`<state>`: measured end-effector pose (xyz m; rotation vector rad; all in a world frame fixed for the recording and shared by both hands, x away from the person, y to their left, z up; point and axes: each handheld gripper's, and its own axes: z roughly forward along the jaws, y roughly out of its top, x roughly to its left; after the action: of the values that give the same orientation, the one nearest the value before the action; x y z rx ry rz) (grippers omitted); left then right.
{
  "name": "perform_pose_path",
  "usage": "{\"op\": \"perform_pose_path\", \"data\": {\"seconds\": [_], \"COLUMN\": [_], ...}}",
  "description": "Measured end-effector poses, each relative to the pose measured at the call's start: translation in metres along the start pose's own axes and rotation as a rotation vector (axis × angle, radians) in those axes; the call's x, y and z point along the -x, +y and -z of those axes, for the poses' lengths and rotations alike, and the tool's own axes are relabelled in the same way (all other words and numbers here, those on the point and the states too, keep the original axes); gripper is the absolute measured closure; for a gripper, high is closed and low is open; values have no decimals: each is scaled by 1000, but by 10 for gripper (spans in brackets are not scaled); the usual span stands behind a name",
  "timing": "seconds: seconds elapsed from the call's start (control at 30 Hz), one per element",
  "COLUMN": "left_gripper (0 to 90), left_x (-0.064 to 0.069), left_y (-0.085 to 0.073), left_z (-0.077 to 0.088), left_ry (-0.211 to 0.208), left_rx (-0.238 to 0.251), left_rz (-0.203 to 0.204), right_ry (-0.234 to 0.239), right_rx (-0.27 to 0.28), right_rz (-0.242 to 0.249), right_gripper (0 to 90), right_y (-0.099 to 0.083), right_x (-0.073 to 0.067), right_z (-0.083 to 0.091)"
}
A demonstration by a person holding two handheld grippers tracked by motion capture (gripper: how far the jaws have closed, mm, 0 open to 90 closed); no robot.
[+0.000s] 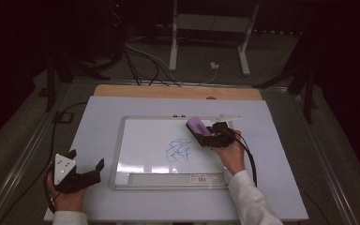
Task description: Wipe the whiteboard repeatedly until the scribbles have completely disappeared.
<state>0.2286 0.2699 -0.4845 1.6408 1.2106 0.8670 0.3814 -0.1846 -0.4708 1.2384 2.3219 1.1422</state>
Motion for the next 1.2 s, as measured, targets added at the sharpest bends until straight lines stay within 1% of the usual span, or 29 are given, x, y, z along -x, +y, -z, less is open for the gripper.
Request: {"op": "perform_pose_path", "data": {"seconds": [0.07, 0.13, 0.17, 0.2, 0.3, 0.43, 0.47, 0.5, 0.53, 0.6, 0.63, 0.67, 0.7, 0.77, 0.8, 0.83, 0.87, 0.93, 0.97, 1.0, 1.1, 1.2], "left_gripper": [6, 6, 6, 6, 6, 6, 6, 6, 6, 6, 6, 6, 6, 6, 6, 6, 6, 6, 6, 6, 6, 6], "left_x": [0, 0, 0, 0, -1, -1, -1, -1, -1, -1, -1, -1, -2, -2, -2, -2, -1, -1, -1, -1, -1, -1], "left_y": [0, 0, 0, -1, -1, -1, -1, -1, -1, -1, -1, -1, -1, -1, -1, -1, -1, -1, -1, -1, -1, -1], "left_z": [0, 0, 0, 0, 0, 0, 0, 0, -1, -1, -1, -1, 0, 0, 0, 0, 0, 0, 0, 0, 0, 0], "left_ry": [0, 0, 1, 1, 3, 3, 3, 3, 2, 2, 2, 1, 2, 3, 3, 2, 2, 1, 2, 1, 0, 1], "left_rx": [-3, 0, 0, -1, 0, 0, 0, 1, 1, -2, -3, -2, -2, 0, 1, 1, 1, -2, -2, -1, -2, 2], "left_rz": [-4, 0, 0, 1, 4, 6, 6, 6, 6, 4, 4, 4, 4, 7, 7, 6, 7, 4, 4, 6, 4, 7], "right_ry": [-2, -11, -11, -19, -22, -38, -49, -49, -66, -71, -90, -90, -104, -106, -119, -119, -130, -133, -144, -144, -170, -175], "right_rx": [-3, -14, -14, -22, -31, -46, -54, -54, -63, -65, -73, -73, -77, -80, -85, -85, -94, -97, -108, -108, -117, -117], "right_rz": [8, 26, 26, 39, 45, 63, 74, 74, 85, 88, 94, 94, 94, 91, 95, 95, 94, 98, 114, 114, 150, 153], "right_gripper": [409, 409, 409, 409, 409, 409, 409, 409, 409, 409, 409, 409, 409, 409, 409, 409, 410, 409, 410, 410, 410, 411], "right_y": [0, -1, -1, -1, -2, -3, -3, -3, -4, -5, -6, -6, -7, -8, -9, -9, -10, -11, -12, -12, -12, -13], "right_x": [-1, -6, -6, -9, -12, -17, -18, -18, -19, -20, -20, -20, -19, -19, -19, -19, -19, -19, -20, -20, -24, -27], "right_z": [-1, -4, -4, -7, -10, -16, -19, -19, -22, -24, -26, -26, -28, -29, -31, -31, -33, -34, -36, -36, -37, -37]}}
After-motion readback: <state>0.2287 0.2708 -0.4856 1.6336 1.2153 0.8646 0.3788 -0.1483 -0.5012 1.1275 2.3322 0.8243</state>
